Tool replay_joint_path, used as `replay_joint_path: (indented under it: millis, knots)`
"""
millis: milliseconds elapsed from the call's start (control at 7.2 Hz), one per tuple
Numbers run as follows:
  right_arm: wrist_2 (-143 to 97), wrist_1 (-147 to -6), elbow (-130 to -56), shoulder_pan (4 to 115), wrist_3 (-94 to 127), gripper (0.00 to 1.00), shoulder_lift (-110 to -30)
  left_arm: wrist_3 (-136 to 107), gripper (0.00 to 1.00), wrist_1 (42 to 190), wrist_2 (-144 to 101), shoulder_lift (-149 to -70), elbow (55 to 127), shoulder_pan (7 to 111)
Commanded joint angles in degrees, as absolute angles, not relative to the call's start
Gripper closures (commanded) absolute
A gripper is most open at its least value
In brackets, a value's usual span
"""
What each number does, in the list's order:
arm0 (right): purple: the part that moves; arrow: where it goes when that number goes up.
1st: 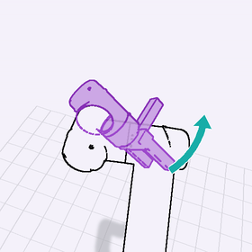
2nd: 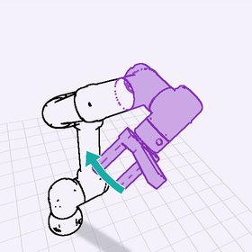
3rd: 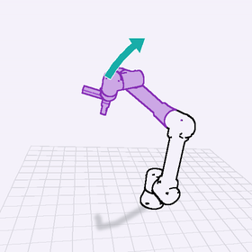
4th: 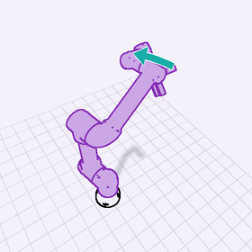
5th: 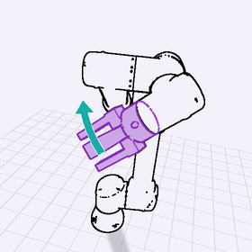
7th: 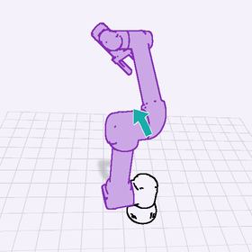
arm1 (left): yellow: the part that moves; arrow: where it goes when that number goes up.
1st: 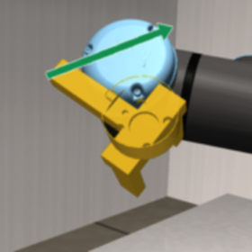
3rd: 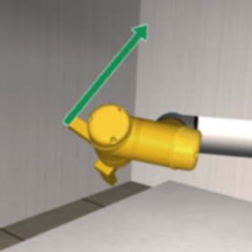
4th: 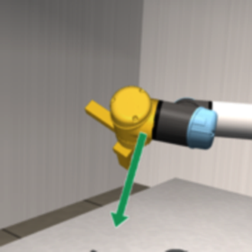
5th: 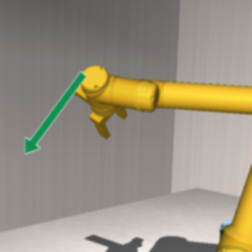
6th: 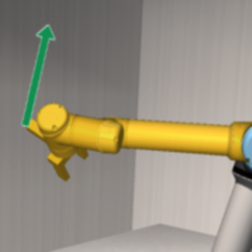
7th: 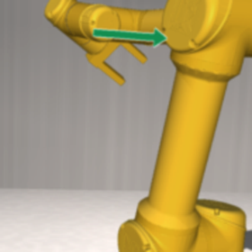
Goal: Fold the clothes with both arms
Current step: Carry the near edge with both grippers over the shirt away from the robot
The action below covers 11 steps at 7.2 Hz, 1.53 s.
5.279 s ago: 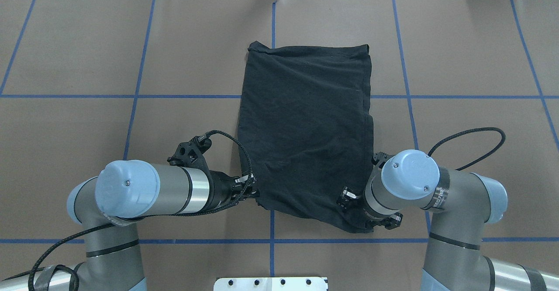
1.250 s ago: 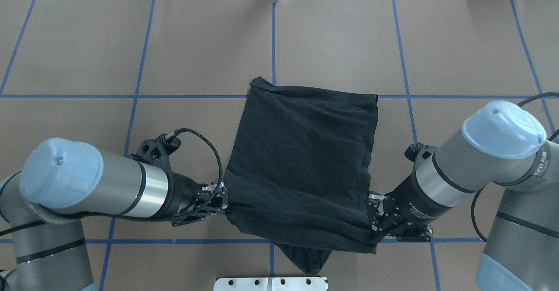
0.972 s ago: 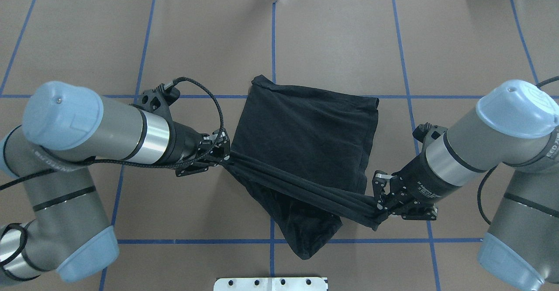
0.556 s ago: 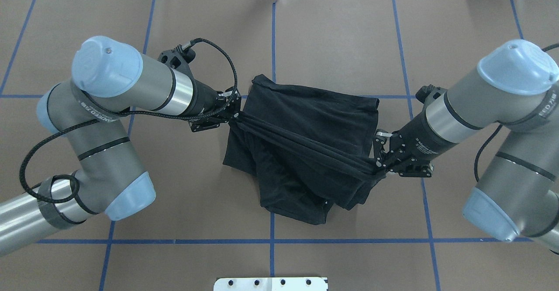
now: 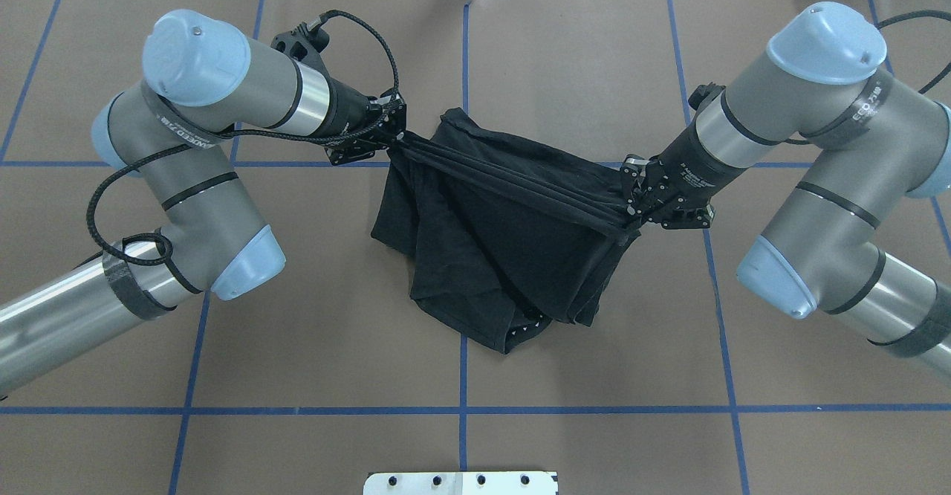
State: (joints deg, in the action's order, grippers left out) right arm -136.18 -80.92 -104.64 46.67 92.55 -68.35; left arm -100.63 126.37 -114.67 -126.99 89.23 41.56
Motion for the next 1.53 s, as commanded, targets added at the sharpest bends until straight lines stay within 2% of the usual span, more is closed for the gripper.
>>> replay_joint_path:
  millis: [0,417,1389]
  knots:
    - [-136.1,-80.9,-99.2,47.3,90.6,1.00,-64.8,-101.1,1.00,130.8,-114.6,-133.3,79.6,41.7]
    - [-136.1,-80.9,-94.6,48.2,90.4,1.00,-62.1,-101.2,1.00,137.5,-114.3,-138.2,68.9,41.8]
    - [-136.1,-78.9,-86.7,50.4,83.9,1.00,-60.5,-102.6,1.00,143.6,-109.9,-147.4,53.5,42.5]
